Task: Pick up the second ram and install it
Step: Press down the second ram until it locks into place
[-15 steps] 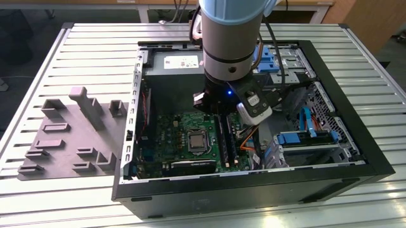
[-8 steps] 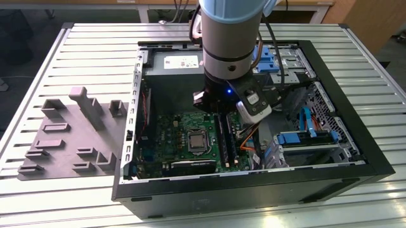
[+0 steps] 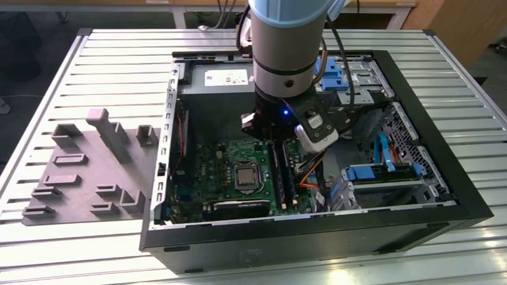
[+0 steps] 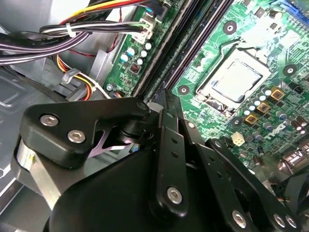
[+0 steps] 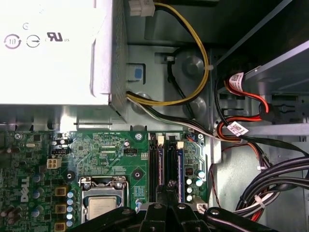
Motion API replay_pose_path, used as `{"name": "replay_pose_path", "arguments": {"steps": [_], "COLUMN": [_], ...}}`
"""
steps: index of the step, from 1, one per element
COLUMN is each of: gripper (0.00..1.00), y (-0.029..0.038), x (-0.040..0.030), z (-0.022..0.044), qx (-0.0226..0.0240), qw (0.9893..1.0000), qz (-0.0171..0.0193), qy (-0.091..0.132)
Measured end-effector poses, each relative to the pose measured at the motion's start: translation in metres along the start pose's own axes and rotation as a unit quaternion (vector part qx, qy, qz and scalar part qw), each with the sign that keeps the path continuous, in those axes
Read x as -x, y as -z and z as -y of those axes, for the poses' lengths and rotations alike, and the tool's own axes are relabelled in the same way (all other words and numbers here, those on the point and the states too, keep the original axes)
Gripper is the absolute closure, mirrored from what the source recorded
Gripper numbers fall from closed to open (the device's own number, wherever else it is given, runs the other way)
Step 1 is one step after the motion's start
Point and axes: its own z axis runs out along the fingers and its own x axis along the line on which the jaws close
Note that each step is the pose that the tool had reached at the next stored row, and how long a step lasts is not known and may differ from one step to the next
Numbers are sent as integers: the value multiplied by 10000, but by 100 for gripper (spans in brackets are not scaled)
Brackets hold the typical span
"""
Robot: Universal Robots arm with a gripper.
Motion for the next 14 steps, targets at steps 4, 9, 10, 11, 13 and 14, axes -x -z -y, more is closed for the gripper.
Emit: {"name": "replay_pose_path", "arguments": {"steps": [4, 9, 10, 11, 13, 14], "gripper": [89, 89, 89, 89, 89, 89], "y": [-11, -13, -14, -14, -15, -17], "x": [-1, -1, -1, -1, -2, -2], "z": [-7, -10, -11, -14, -23, -28], "qx": [-1, -1, -1, 0, -1, 0], "qw": [10000, 10000, 10000, 10000, 10000, 10000], "qz": [0, 0, 0, 0, 0, 0], "qy": [0, 0, 0, -1, -1, 0]}}
